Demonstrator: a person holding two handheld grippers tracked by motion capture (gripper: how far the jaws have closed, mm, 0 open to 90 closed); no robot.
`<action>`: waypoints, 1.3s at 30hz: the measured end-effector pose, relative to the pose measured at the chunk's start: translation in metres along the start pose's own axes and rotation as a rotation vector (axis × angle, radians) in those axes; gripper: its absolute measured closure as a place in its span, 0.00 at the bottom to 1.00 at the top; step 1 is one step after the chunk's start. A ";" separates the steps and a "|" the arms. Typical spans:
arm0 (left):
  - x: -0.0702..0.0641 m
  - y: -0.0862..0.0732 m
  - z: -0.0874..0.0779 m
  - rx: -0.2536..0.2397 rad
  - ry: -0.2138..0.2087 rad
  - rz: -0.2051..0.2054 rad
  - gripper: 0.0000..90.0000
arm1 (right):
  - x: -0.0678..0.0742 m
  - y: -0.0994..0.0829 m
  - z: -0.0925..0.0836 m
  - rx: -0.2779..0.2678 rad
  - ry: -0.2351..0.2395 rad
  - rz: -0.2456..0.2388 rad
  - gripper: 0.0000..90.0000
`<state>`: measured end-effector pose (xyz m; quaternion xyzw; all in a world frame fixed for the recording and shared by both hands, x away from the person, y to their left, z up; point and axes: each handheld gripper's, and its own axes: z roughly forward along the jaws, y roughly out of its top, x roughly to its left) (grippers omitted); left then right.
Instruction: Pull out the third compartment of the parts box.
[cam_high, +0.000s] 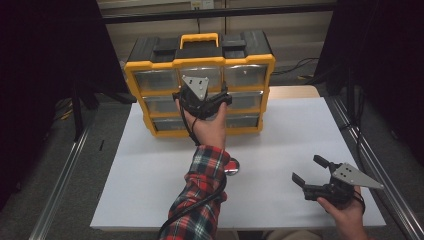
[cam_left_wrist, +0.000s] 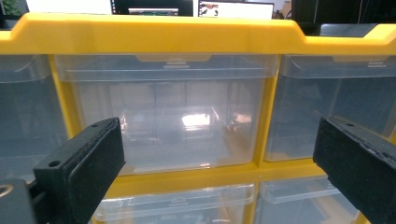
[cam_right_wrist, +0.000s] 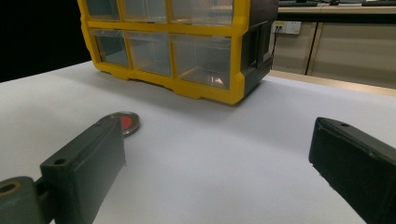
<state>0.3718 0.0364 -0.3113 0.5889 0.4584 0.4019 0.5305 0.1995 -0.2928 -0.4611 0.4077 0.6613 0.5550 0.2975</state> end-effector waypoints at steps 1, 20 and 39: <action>-0.001 0.000 0.001 -0.002 0.007 -0.004 0.02 | 0.000 0.000 0.000 0.001 -0.003 -0.002 0.04; -0.014 0.007 0.008 -0.008 0.016 0.000 0.02 | 0.000 0.000 0.000 0.002 -0.002 0.000 0.04; -0.024 0.011 0.015 -0.005 0.047 0.020 0.02 | 0.000 0.000 -0.001 0.005 -0.004 0.010 0.04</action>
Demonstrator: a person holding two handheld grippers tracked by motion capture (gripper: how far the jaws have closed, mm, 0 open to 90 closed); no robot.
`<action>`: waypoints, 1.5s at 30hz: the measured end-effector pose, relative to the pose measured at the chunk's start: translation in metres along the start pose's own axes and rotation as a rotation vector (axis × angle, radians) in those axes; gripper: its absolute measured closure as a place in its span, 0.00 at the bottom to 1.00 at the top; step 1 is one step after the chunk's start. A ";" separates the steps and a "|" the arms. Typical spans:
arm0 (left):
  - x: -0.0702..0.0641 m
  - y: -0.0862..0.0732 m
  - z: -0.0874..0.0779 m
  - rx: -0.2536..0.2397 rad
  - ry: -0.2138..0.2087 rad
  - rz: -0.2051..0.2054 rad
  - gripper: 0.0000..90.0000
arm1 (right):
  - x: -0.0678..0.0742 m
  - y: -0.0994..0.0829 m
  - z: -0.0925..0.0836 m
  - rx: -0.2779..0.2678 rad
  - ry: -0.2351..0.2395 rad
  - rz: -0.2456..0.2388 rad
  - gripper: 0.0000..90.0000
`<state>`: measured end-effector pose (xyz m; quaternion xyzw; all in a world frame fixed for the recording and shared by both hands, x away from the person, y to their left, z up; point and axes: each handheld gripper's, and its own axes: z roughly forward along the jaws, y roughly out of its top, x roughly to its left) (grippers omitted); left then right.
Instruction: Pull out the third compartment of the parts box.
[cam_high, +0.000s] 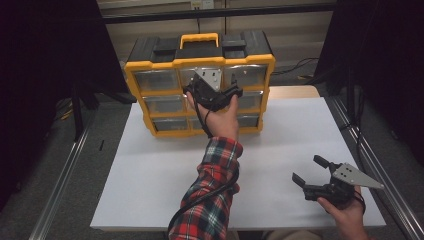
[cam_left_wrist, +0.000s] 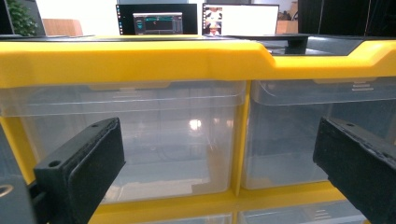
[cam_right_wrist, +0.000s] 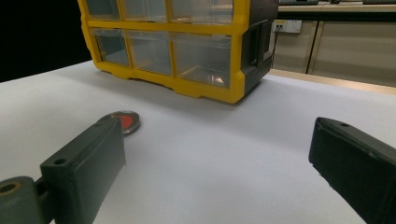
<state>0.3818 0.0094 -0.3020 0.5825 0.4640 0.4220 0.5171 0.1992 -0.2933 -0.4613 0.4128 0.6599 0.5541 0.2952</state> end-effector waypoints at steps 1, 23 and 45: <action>0.000 0.000 0.000 -0.001 0.001 0.003 0.02 | 0.000 0.000 0.000 0.000 0.000 0.000 0.04; -0.007 0.008 0.000 -0.017 0.050 0.124 0.03 | 0.000 0.000 0.001 0.007 0.008 -0.004 0.04; -0.026 0.019 -0.003 -0.060 0.073 0.507 0.15 | 0.000 -0.001 0.001 0.011 0.008 -0.007 0.04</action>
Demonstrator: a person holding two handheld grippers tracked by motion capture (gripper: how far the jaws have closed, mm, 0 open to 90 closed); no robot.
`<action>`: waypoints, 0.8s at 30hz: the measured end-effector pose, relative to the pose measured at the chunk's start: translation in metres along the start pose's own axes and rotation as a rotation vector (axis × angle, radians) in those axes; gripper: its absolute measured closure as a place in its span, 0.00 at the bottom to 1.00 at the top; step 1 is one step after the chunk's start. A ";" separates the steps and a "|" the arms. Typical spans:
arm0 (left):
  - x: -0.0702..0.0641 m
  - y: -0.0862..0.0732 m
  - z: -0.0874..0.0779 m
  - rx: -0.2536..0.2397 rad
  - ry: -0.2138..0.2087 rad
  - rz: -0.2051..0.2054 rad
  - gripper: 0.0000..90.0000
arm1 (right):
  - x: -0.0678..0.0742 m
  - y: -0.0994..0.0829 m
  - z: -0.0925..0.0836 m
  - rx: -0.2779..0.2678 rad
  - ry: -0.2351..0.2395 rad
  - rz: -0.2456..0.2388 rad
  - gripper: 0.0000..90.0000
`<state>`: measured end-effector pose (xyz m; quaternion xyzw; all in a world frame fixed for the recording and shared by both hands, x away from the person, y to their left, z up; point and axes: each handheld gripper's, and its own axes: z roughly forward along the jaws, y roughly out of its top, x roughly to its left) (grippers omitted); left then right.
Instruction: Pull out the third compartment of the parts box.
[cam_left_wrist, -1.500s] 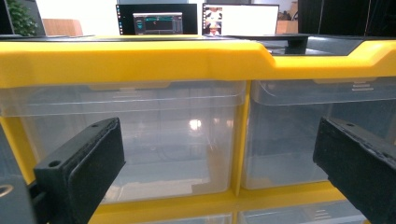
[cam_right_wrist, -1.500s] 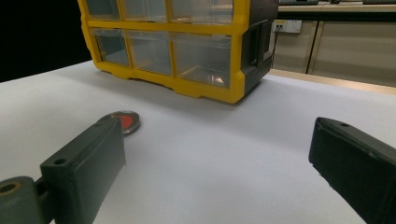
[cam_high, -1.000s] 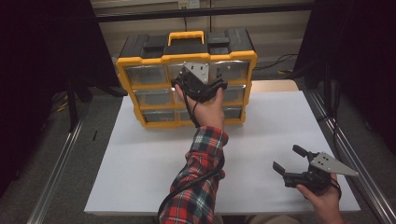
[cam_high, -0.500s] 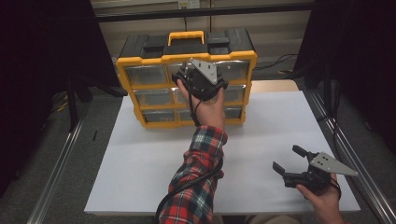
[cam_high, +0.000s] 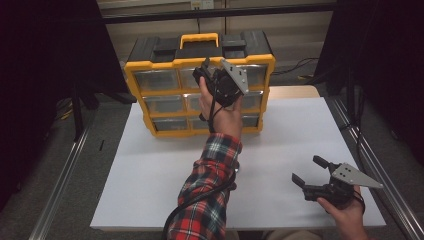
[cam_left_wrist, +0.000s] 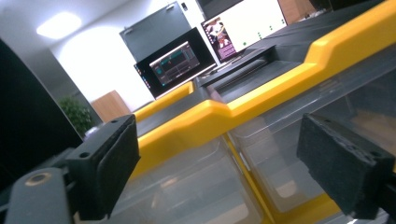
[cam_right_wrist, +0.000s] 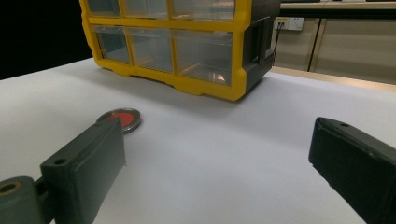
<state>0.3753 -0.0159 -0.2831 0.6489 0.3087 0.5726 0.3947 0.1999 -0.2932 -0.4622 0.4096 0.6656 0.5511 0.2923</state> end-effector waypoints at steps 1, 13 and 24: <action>0.000 0.001 0.000 -0.001 -0.002 0.033 0.16 | 0.000 0.000 0.000 -0.001 0.001 -0.004 0.04; -0.004 0.002 0.000 -0.010 -0.006 0.279 0.29 | 0.000 0.000 0.000 0.001 -0.003 -0.007 0.04; -0.005 0.002 0.001 -0.020 -0.023 0.407 0.43 | 0.001 0.000 0.000 0.002 -0.003 -0.007 0.04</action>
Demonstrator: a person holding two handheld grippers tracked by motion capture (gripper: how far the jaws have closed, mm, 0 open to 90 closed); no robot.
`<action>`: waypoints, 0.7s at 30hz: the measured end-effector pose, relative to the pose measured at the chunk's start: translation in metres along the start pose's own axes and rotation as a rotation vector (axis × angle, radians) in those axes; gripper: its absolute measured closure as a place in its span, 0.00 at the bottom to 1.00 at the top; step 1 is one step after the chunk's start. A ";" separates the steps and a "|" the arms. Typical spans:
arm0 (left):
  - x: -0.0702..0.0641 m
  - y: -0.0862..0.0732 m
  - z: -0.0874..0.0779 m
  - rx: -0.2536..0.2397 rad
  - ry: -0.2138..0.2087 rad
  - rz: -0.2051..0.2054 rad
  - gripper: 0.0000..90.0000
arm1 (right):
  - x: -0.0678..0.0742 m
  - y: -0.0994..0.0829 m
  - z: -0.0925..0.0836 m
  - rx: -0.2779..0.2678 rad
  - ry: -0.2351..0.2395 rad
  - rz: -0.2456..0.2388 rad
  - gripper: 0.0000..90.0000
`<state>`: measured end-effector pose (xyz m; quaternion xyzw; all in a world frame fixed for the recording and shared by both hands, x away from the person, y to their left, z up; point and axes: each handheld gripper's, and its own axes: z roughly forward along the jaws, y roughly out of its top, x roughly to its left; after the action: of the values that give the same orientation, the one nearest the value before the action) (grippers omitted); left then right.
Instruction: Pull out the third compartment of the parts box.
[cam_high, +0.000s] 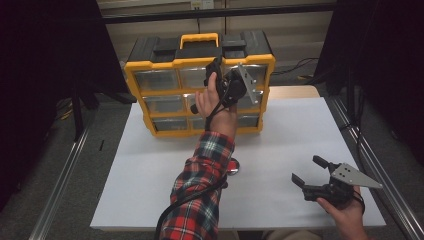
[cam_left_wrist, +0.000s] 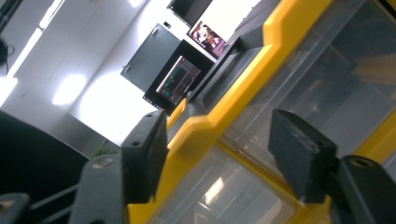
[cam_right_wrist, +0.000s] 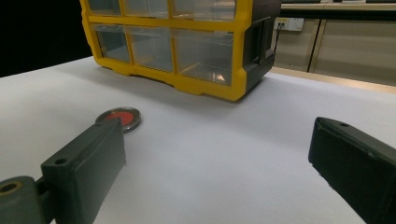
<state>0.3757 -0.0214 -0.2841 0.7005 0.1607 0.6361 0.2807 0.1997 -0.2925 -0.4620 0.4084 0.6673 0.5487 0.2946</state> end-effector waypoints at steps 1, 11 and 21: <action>-0.001 0.000 0.000 -0.005 -0.008 0.006 0.44 | -0.001 0.000 0.000 0.000 0.005 -0.005 0.04; 0.002 0.001 0.001 0.000 -0.024 0.096 0.51 | 0.000 0.000 0.000 -0.001 0.000 0.000 0.04; 0.002 0.002 0.002 0.005 -0.027 0.151 0.52 | 0.000 0.000 0.000 0.001 0.003 -0.007 0.04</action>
<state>0.3781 -0.0218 -0.2811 0.7199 0.1053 0.6455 0.2322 0.2001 -0.2928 -0.4625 0.4056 0.6695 0.5479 0.2951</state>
